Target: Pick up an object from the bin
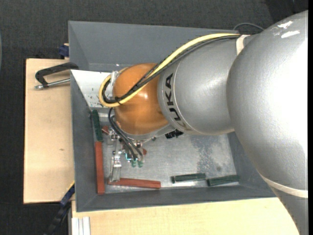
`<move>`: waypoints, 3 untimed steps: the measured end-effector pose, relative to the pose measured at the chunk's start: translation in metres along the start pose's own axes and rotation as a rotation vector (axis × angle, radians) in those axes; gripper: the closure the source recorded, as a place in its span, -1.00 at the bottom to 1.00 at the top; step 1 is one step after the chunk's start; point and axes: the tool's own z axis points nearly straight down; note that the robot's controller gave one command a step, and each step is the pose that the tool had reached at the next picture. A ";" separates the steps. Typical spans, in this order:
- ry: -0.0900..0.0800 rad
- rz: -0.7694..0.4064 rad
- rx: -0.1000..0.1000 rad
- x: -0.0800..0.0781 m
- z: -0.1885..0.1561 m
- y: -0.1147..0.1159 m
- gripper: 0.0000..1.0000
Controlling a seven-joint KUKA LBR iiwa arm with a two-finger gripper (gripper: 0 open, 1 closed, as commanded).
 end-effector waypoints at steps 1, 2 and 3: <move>-0.008 0.003 -0.002 -0.002 -0.005 -0.001 -1.00; -0.016 -0.187 -0.005 -0.009 0.022 -0.014 -1.00; -0.005 -0.360 0.001 -0.011 0.050 -0.030 -1.00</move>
Offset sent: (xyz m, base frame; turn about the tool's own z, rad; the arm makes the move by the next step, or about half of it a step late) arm 0.0148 -0.0412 -0.0683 -0.4204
